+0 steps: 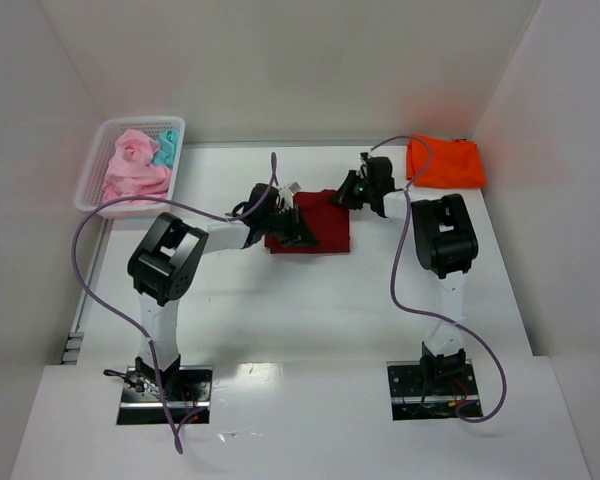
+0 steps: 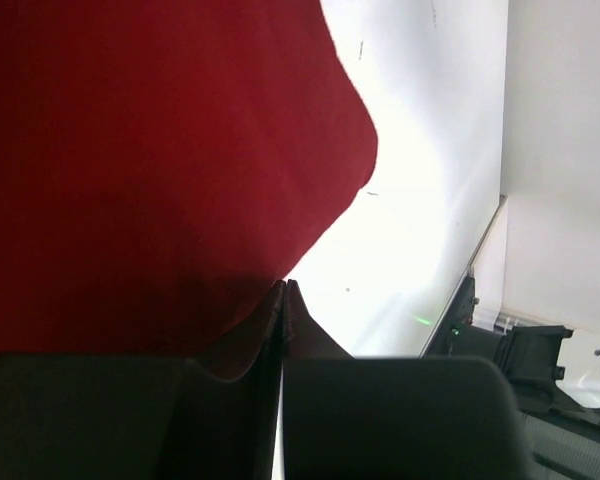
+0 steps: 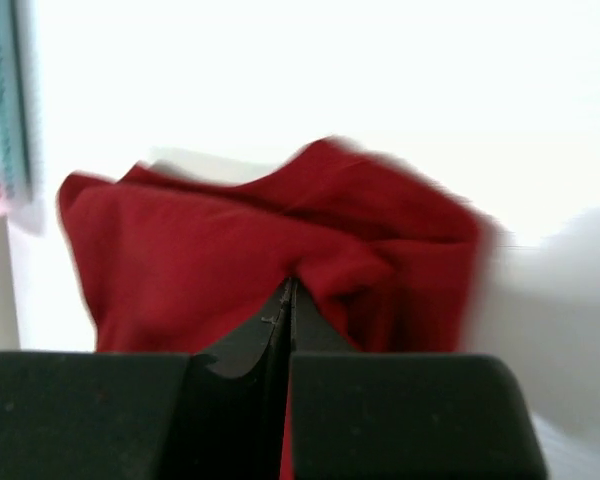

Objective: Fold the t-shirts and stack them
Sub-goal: Smooth out wrinkles on the folded tshirt

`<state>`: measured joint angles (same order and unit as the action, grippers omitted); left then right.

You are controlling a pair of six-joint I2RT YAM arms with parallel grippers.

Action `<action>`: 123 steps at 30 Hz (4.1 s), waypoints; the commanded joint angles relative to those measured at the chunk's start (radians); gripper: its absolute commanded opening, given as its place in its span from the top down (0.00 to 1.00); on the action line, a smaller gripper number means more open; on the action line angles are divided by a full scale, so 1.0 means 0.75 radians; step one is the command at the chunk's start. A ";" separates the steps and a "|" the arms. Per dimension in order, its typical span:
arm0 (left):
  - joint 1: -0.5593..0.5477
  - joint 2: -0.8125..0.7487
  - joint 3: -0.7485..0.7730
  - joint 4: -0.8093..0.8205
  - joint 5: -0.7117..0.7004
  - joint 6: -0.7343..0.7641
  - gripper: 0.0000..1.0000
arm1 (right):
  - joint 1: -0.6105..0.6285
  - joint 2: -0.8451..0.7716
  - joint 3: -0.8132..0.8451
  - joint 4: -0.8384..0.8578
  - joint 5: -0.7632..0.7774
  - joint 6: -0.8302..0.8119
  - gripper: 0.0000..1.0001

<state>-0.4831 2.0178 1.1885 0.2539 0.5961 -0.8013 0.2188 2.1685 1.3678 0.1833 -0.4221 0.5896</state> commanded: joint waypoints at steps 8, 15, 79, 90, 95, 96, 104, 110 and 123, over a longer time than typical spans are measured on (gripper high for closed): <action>0.002 -0.095 -0.026 -0.044 0.062 0.076 1.00 | -0.101 -0.110 0.074 -0.052 -0.022 -0.072 0.99; 0.028 -0.332 0.162 -0.328 -0.093 0.303 0.72 | -0.101 -0.388 0.044 -0.154 -0.053 -0.097 0.73; 0.243 0.194 0.790 -0.600 -0.028 0.625 0.25 | 0.074 -0.909 -0.758 -0.250 0.407 0.028 0.86; 0.288 -0.215 0.418 -0.637 -0.359 0.692 0.00 | -0.018 -0.877 -0.427 -0.292 0.187 -0.048 0.00; 0.301 -0.260 0.283 -0.637 -0.439 0.588 0.00 | -0.018 -0.691 -0.304 -0.302 0.188 -0.103 0.00; 0.301 -0.261 0.264 -0.637 -0.439 0.574 0.00 | -0.018 -0.634 -0.288 -0.314 0.201 -0.115 0.00; 0.325 -0.261 0.193 -0.549 -0.216 0.590 0.00 | -0.018 -0.517 -0.302 -0.183 0.103 -0.226 0.00; 0.325 -0.248 0.205 -0.547 -0.138 0.604 0.00 | -0.044 -0.386 -0.275 -0.183 0.021 -0.254 0.00; 0.337 -0.261 0.205 -0.586 -0.114 0.604 0.00 | -0.069 -0.267 -0.310 -0.097 -0.088 -0.252 0.00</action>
<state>-0.2371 1.8347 1.3346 -0.1978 0.4755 -0.3470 0.1791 1.9388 1.1301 0.0578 -0.4603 0.4175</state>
